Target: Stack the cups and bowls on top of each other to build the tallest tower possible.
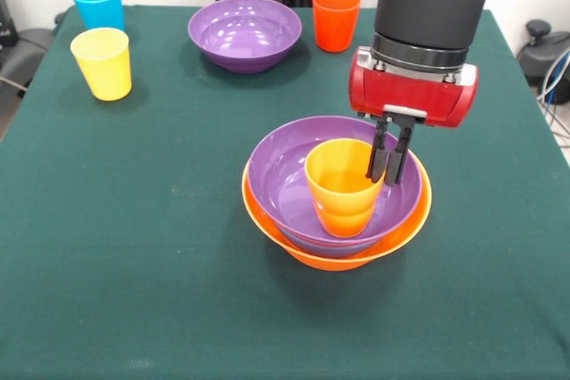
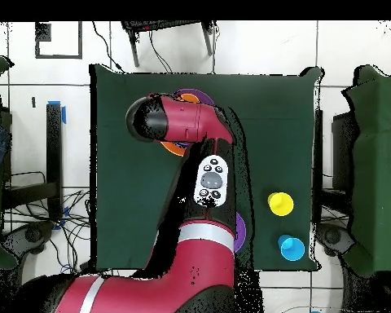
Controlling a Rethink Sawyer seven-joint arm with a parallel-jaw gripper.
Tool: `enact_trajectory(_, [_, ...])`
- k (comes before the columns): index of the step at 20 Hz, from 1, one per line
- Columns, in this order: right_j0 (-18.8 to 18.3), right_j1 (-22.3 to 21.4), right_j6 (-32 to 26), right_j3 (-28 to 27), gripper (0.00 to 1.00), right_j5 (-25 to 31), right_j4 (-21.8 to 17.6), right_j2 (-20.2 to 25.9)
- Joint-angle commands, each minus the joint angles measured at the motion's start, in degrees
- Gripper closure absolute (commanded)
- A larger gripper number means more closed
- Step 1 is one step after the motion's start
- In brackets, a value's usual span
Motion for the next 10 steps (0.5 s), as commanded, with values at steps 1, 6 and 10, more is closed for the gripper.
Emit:
enact_trajectory(1, [-0.32, 3.48, 5.92, 0.37, 1.00, 5.24, 0.50, 3.69])
enact_trajectory(6, [0.47, 3.78, 6.02, -0.56, 1.00, 5.43, -0.09, 2.61])
enact_trajectory(10, [1.44, 3.88, 6.84, -0.36, 1.00, 4.48, -0.42, 1.62])
